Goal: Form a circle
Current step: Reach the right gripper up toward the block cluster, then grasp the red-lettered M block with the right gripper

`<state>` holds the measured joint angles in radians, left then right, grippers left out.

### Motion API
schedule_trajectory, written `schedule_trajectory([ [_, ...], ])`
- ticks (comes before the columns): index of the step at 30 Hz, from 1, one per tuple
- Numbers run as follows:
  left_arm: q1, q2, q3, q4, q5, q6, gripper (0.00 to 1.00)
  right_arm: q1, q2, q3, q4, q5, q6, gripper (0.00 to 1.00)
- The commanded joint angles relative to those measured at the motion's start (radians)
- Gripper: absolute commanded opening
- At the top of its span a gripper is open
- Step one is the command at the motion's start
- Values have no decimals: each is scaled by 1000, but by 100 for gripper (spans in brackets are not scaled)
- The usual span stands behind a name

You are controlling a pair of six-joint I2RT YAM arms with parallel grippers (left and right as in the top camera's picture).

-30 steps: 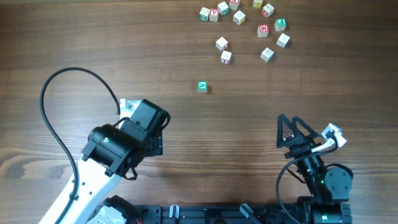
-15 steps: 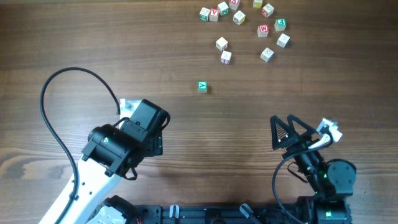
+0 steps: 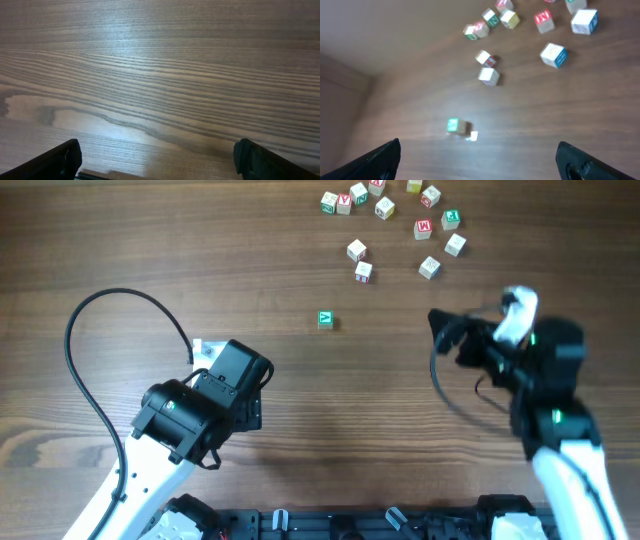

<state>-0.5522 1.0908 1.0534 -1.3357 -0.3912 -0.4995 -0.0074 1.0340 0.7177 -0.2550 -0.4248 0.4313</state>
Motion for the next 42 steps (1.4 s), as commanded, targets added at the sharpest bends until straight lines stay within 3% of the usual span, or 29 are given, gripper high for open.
schedule_trajectory([
  [1,5,-7,-2,0,9,-14,100,-2,193,163,-41,43,-103,99],
  [10,5,-7,-2,0,9,-14,100,11,589,528,-126,105,-240,99],
  [16,5,-7,-2,0,9,-14,100,78,809,715,-120,289,-360,99],
  [28,5,-7,-2,0,9,-14,100,106,1213,1054,-95,362,-405,99],
  [30,5,-7,-2,0,9,-14,100,106,1257,1090,-94,362,-405,99],
  [34,5,-7,-2,0,9,-14,100,106,1309,1101,-37,362,-402,89],
  [42,5,-7,-2,0,9,-14,100,108,1382,1101,103,351,-376,86],
])
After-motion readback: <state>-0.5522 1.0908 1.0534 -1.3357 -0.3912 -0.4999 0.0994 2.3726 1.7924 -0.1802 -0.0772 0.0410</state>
